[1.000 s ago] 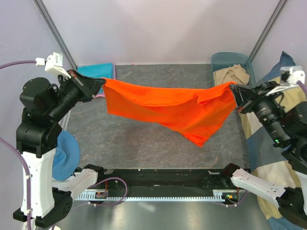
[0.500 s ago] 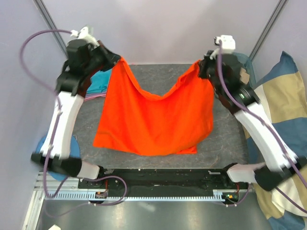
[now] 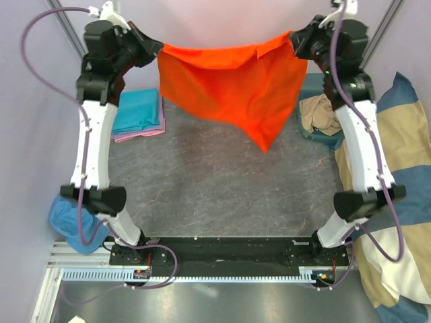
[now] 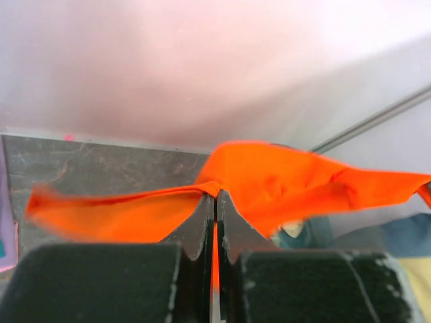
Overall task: Fold and stack the t-shirts
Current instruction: Flatten out the tshirt
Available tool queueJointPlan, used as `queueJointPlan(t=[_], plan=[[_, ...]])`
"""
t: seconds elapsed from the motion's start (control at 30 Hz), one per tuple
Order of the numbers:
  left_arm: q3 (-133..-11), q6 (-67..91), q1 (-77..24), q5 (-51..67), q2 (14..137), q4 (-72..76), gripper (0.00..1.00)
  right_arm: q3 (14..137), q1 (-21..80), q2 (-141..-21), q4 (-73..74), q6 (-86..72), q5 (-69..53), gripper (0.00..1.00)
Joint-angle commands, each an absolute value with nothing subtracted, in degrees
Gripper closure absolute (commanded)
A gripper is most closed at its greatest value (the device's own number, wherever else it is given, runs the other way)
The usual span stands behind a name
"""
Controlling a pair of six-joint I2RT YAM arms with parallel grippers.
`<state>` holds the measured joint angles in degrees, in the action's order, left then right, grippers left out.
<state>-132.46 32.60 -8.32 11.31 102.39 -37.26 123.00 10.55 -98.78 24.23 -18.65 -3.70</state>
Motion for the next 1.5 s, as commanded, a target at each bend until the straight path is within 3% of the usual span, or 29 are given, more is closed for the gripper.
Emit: queueJointPlan(t=[0.0, 0.23, 0.4, 0.5, 0.8, 1.2, 1.47], plan=[[-117.7, 33.0, -8.2, 13.6, 82.8, -32.6, 0.98, 117.4, 11.2, -83.2, 20.5, -22.0, -11.9, 1.00], [-75.9, 32.3, -8.2, 11.7, 62.6, -23.6, 0.98, 75.1, 11.5, -63.2, 15.6, -24.9, -14.3, 1.00], [-49.0, 34.1, -8.2, 10.1, 58.4, -16.5, 0.98, 52.8, 12.0, -53.4, 13.6, -29.3, -16.8, 1.00], [-39.3, 36.2, -8.2, 8.5, 58.0, -12.0, 0.98, 42.7, 12.5, -51.2, 14.7, -30.9, -15.6, 1.00], [-32.4, 36.1, -8.2, 3.7, 60.0, -12.7, 0.98, 32.4, 13.0, -49.4, 23.8, -31.7, -13.4, 1.00], [-33.8, 38.6, -8.2, -7.7, 55.5, -24.1, 0.98, 32.3, 13.1, -49.5, 28.6, -31.4, -10.8, 1.00], [-29.7, 43.4, -8.2, -7.7, 55.4, -23.7, 0.98, 31.5, 13.7, -45.2, 35.1, -36.9, -7.5, 1.00]])
